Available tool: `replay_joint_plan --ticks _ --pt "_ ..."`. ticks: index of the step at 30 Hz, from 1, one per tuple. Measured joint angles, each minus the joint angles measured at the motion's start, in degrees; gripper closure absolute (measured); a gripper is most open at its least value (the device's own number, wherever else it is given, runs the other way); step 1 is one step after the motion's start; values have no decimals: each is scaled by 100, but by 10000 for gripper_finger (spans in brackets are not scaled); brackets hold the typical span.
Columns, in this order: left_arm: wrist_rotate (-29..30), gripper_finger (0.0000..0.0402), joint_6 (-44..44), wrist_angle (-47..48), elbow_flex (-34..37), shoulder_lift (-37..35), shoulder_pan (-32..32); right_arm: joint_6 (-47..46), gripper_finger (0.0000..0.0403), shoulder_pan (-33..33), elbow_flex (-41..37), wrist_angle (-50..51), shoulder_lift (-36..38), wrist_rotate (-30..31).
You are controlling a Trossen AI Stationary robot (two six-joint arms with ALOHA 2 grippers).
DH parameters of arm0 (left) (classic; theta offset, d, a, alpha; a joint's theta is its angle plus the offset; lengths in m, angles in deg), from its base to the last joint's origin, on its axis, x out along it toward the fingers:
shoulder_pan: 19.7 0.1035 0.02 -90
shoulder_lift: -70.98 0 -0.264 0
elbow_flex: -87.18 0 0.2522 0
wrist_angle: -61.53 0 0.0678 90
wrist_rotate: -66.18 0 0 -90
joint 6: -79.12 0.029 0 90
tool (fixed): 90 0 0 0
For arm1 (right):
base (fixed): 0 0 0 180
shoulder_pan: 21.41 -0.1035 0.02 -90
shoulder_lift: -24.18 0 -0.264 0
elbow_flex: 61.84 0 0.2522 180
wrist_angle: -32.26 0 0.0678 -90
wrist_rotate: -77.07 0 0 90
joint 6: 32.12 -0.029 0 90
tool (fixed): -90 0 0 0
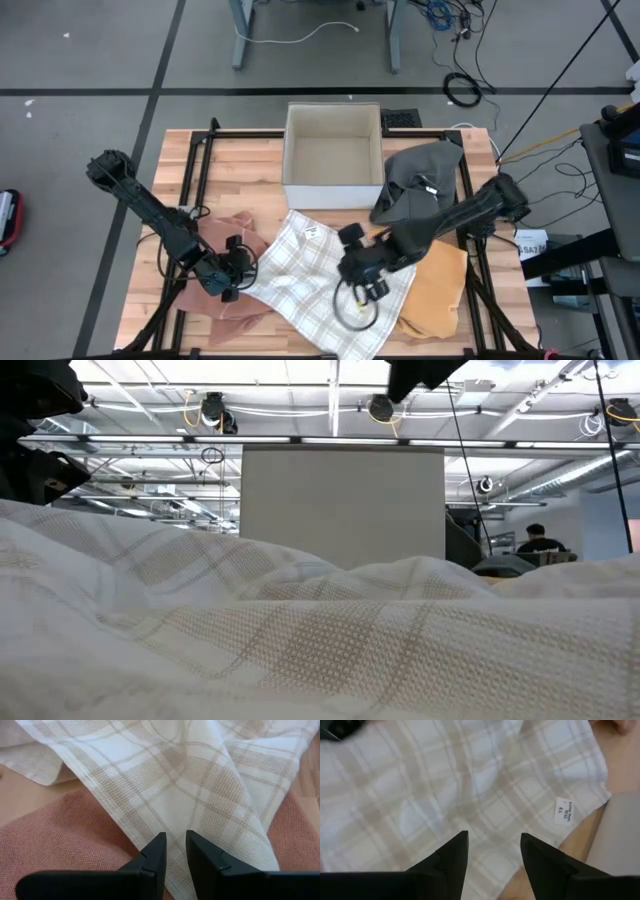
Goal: Fold towel
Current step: Fold the white patterned towel
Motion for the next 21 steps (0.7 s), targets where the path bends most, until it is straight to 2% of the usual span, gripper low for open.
replay_joint_plan --ticks 6,12,16,21 --pt "2 323 -15 2 0 0 0 -298 234 131 -1794 -1373 1558 -324" --pt "2 323 0 -2 0 0 0 -1462 234 122 -3270 -1564 2778 -159" --pt "2 323 225 1 0 0 0 -2134 234 -155 -4120 -2001 3210 -194" --pt "-148 323 262 150 0 -79 0 -2588 234 -586 -4942 -2976 3256 -173"
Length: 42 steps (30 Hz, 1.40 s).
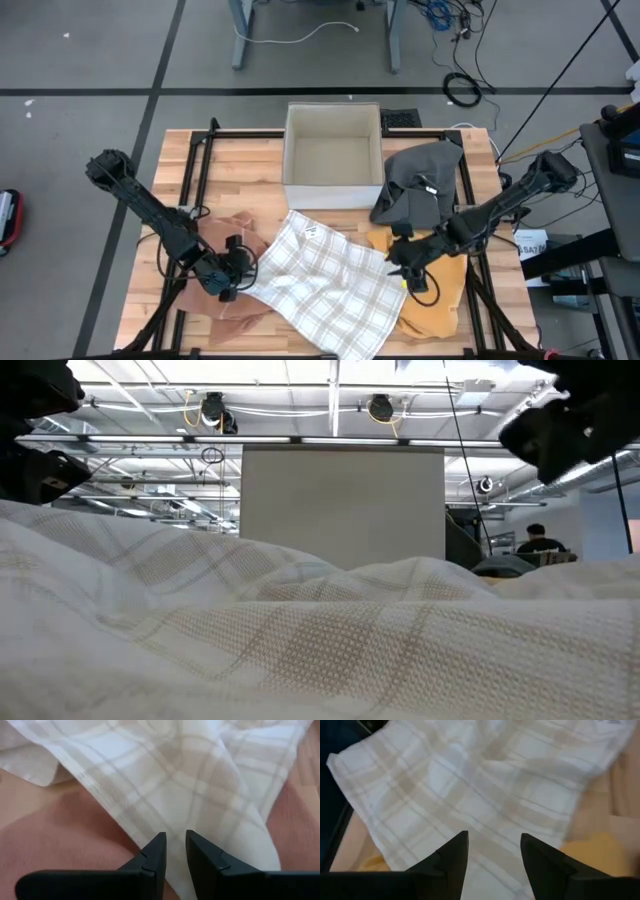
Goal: Fold towel
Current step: Fold the white patterned towel
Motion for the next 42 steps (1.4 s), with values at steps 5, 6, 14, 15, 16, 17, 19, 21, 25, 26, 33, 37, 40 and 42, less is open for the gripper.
replay_joint_plan --ticks 5,6,14,15,16,17,19,21,25,26,33,37,40,42 --pt "-83 323 -28 200 0 -226 4 -80 234 -320 -590 -1404 -294 76" --pt "-124 323 -28 179 -2 -298 4 -72 234 -384 -662 -1702 -382 137" --pt "-219 323 271 84 -504 -1032 -58 613 234 -785 -768 -4315 -1535 224" --pt "-215 323 366 -15 -548 -1094 -82 663 234 -829 -768 -4630 -1705 167" --pt "-196 323 498 -178 -557 -1142 -109 692 234 -870 -768 -4903 -1859 95" --pt "-152 323 654 -353 -558 -1167 -137 701 234 -916 -766 -5203 -2031 54" --pt "18 323 931 -629 -560 -1153 -179 702 234 -1022 -683 -5565 -2325 -47" --pt "192 323 1081 -739 -560 -1076 -184 696 234 -1142 -476 -5626 -2606 -60" --pt "314 323 1143 -748 -560 -795 -152 727 234 -1426 117 -5626 -3188 -108" --pt "313 323 1132 -755 -560 -693 -151 738 234 -1492 276 -5623 -3327 -203" --pt "110 323 1101 -1409 -560 218 -245 741 234 -1873 1426 -5291 -4284 -465" --pt "100 323 1222 -1838 -560 623 -277 495 234 -1893 1909 -5067 -4792 -440" --pt "102 323 1217 -1933 -557 775 -338 353 234 -1846 2229 -4803 -5094 -428" --pt "100 323 1223 -1916 -556 812 -408 320 234 -1808 2425 -4572 -5203 -397"
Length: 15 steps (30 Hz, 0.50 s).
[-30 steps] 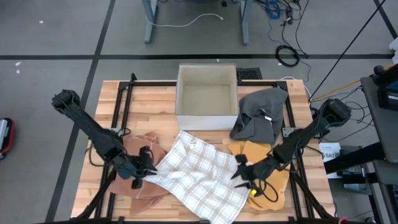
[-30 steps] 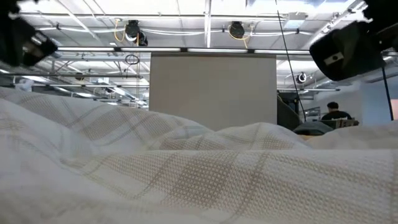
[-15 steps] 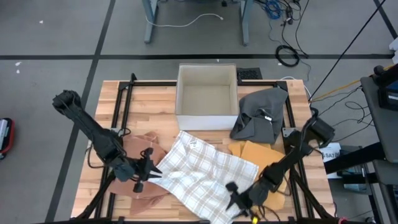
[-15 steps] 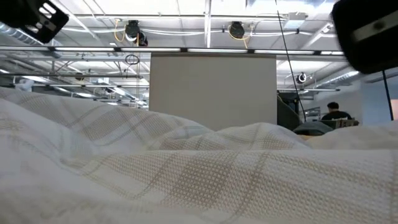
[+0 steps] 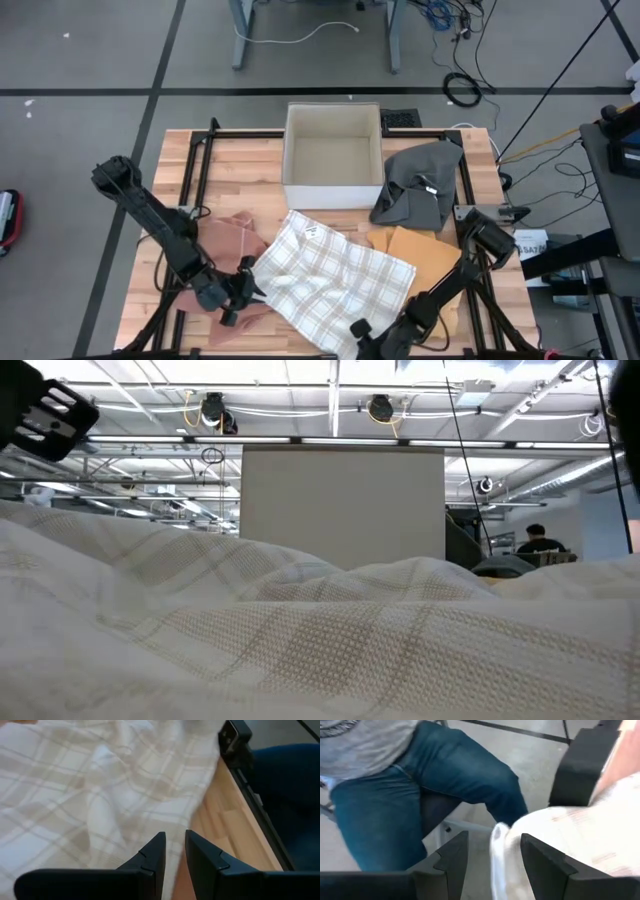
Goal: Fold towel
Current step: Fold the white patterned towel
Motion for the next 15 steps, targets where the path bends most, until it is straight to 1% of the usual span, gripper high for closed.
replay_joint_plan --ticks 4,6,10,15 --pt "0 323 22 0 1 1 -125 4 236 36 302 439 -82 189" --pt "0 323 125 30 1 1 -179 6 246 36 375 669 -82 330" --pt "0 323 291 166 1 -1 -263 -54 288 34 454 1012 -84 382" --pt "2 323 305 500 1 -1 -257 -162 348 -11 454 1054 -86 356"
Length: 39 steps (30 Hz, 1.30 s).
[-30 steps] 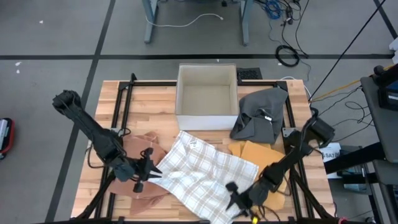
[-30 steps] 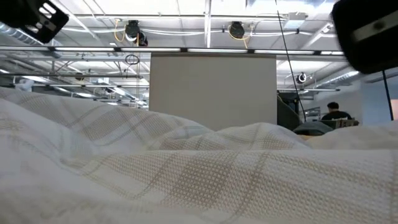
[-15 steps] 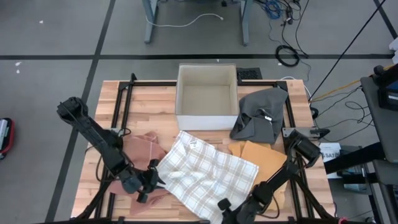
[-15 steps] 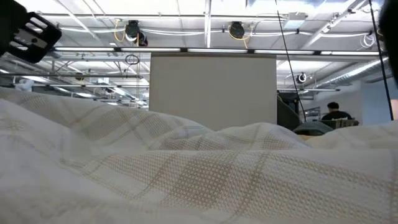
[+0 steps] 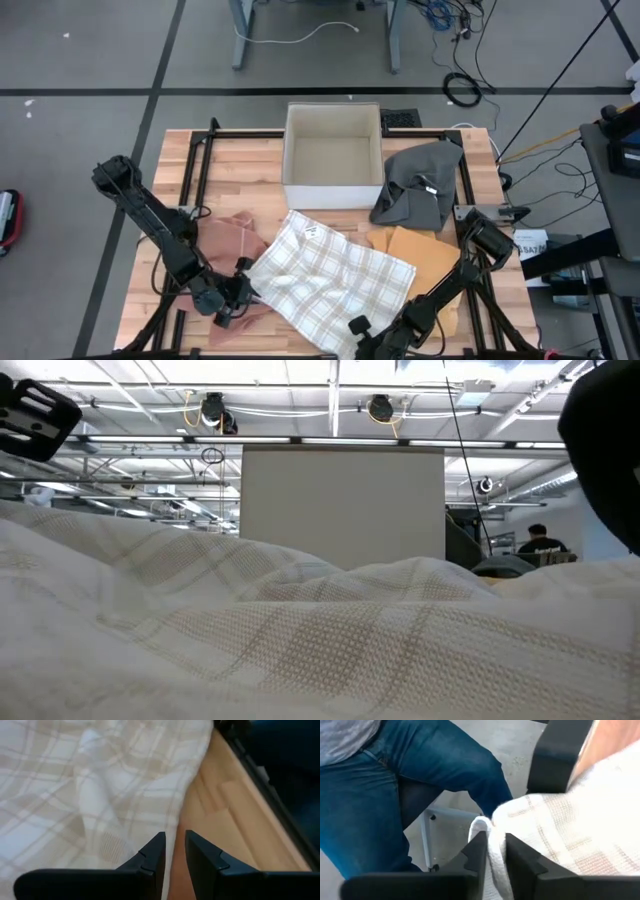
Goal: Fold towel
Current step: Fold the white patterned towel
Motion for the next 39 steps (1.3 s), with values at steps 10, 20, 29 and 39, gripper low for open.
replay_joint_plan --ticks 10,20,29,39 --pt "96 323 312 278 -26 0 -2 105 399 -143 0 54 16 60" --pt "221 269 263 1249 -389 -2 14 -194 402 -330 2 1357 529 606" --pt "-95 235 2 2205 -772 -2 -377 -390 403 -522 2 1823 939 1103" --pt "-287 216 -184 3125 -927 164 -722 -559 403 -521 2 1895 938 1103"
